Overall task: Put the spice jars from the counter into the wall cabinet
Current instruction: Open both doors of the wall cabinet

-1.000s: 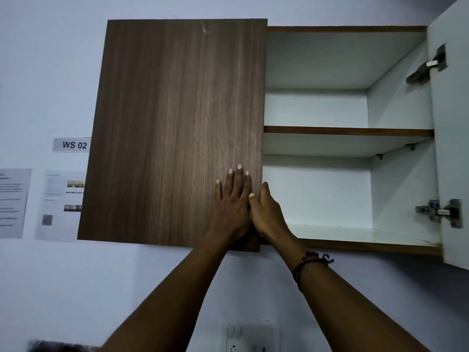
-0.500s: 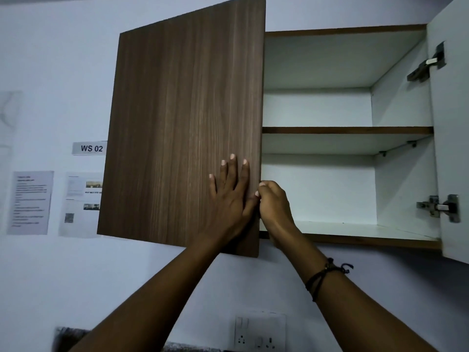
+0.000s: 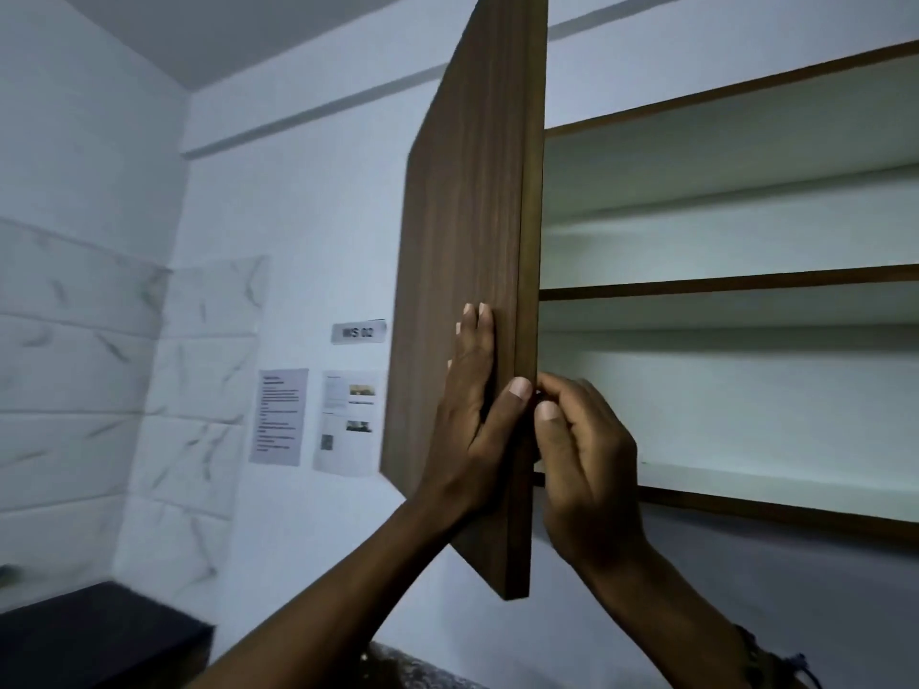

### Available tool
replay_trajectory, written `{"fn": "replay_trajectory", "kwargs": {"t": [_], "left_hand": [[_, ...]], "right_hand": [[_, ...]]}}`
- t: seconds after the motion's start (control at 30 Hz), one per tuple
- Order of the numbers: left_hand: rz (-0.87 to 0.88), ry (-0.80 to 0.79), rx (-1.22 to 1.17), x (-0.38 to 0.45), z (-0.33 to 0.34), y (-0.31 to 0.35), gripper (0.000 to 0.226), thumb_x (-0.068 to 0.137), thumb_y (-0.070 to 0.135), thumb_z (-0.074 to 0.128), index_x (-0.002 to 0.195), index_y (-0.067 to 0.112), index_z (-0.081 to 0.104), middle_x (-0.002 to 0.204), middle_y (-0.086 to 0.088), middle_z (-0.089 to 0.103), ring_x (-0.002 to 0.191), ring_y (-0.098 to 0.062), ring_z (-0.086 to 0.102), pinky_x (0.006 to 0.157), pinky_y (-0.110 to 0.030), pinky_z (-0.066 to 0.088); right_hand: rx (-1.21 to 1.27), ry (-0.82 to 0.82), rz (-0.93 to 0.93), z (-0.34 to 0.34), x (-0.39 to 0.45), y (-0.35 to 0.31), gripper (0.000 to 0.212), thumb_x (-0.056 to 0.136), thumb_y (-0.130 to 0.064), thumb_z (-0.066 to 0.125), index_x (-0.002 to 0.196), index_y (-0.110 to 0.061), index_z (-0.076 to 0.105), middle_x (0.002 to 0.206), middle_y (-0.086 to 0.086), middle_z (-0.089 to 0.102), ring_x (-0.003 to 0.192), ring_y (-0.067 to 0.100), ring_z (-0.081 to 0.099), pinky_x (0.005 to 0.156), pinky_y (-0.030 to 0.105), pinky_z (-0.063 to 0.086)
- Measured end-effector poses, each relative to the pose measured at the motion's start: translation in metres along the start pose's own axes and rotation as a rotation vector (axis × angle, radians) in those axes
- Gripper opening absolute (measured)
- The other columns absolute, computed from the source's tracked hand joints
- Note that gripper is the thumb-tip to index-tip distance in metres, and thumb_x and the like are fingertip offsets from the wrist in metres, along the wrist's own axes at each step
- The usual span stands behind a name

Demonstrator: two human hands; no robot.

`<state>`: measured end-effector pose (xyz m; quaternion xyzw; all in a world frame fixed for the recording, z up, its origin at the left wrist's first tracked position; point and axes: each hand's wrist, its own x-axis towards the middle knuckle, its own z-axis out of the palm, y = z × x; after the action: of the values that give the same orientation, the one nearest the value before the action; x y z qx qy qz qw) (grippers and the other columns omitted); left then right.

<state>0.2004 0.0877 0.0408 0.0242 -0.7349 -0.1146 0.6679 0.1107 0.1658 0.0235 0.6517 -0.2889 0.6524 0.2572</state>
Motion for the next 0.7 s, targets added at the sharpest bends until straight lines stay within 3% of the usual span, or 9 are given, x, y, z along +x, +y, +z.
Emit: {"fn": "replay_trajectory", "kwargs": {"t": [0.1, 0.17, 0.23, 0.27, 0.33, 0.4, 0.53, 0.7], "left_hand": [[-0.051, -0.015, -0.135, -0.004, -0.048, 0.003, 0.073, 0.092, 0.047, 0.042, 0.158, 0.028, 0.015, 0.165, 0.003, 0.023, 0.15, -0.023, 0.026, 0.121, -0.052, 0.026], [-0.089, 0.007, -0.191, -0.008, -0.082, 0.004, 0.08, 0.089, 0.046, 0.045, 0.156, 0.009, 0.023, 0.148, -0.01, 0.049, 0.13, -0.027, 0.053, 0.11, -0.048, 0.041], [-0.162, 0.065, -0.238, -0.012, -0.118, 0.006, 0.081, 0.088, 0.044, 0.047, 0.139, -0.016, 0.033, 0.122, -0.033, 0.057, 0.103, -0.036, 0.062, 0.094, -0.05, 0.049], [-0.176, 0.089, -0.24, -0.014, -0.135, 0.006, 0.072, 0.089, 0.042, 0.047, 0.13, -0.016, 0.041, 0.114, -0.033, 0.06, 0.098, -0.037, 0.064, 0.089, -0.049, 0.053], [-0.197, 0.116, -0.239, -0.018, -0.167, 0.0, 0.041, 0.094, 0.037, 0.044, 0.115, 0.009, 0.065, 0.097, -0.009, 0.074, 0.087, -0.02, 0.071, 0.074, -0.03, 0.058], [-0.243, 0.122, -0.229, -0.02, -0.201, -0.005, 0.039, 0.097, 0.035, 0.037, 0.096, 0.029, 0.076, 0.088, 0.004, 0.077, 0.078, -0.009, 0.073, 0.065, -0.021, 0.057], [-0.35, 0.17, -0.155, -0.022, -0.264, -0.011, 0.042, 0.1, 0.039, 0.036, 0.095, 0.032, 0.077, 0.093, 0.004, 0.078, 0.081, -0.011, 0.075, 0.065, -0.02, 0.057], [-0.456, 0.221, 0.013, -0.027, -0.314, -0.024, 0.041, 0.102, 0.047, 0.036, 0.116, 0.028, 0.069, 0.115, -0.001, 0.074, 0.103, -0.019, 0.072, 0.077, -0.027, 0.058]], "right_hand": [[0.05, -0.052, -0.121, 0.035, 0.003, -0.014, 0.03, 0.099, -0.021, 0.038, 0.117, -0.011, 0.06, 0.096, 0.0, 0.06, 0.087, 0.011, 0.06, 0.069, 0.034, 0.053], [0.079, -0.099, -0.158, 0.06, 0.005, -0.024, 0.029, 0.098, -0.02, 0.04, 0.119, -0.01, 0.057, 0.099, 0.001, 0.058, 0.089, 0.013, 0.059, 0.071, 0.035, 0.052], [0.118, -0.161, -0.19, 0.089, 0.006, -0.036, 0.032, 0.097, -0.02, 0.042, 0.125, -0.009, 0.054, 0.109, 0.001, 0.055, 0.098, 0.014, 0.057, 0.079, 0.034, 0.051], [0.132, -0.201, -0.197, 0.103, 0.006, -0.042, 0.035, 0.097, -0.02, 0.043, 0.129, -0.01, 0.051, 0.118, 0.001, 0.052, 0.106, 0.014, 0.055, 0.086, 0.032, 0.05], [0.122, -0.273, -0.209, 0.127, 0.007, -0.049, 0.04, 0.096, -0.021, 0.045, 0.136, -0.015, 0.045, 0.134, 0.0, 0.044, 0.121, 0.014, 0.049, 0.096, 0.026, 0.046], [0.106, -0.332, -0.229, 0.154, 0.01, -0.058, 0.045, 0.096, -0.025, 0.046, 0.14, -0.022, 0.039, 0.144, -0.002, 0.036, 0.128, 0.014, 0.042, 0.096, 0.019, 0.043], [0.055, -0.466, -0.256, 0.208, 0.011, -0.071, 0.056, 0.097, -0.033, 0.043, 0.15, -0.033, 0.023, 0.158, -0.005, 0.016, 0.139, 0.014, 0.027, 0.097, 0.025, 0.043], [-0.051, -0.592, -0.254, 0.268, 0.005, -0.082, 0.062, 0.1, -0.028, 0.038, 0.155, -0.025, 0.011, 0.164, 0.001, -0.001, 0.149, 0.022, 0.009, 0.11, 0.036, 0.033]]}}
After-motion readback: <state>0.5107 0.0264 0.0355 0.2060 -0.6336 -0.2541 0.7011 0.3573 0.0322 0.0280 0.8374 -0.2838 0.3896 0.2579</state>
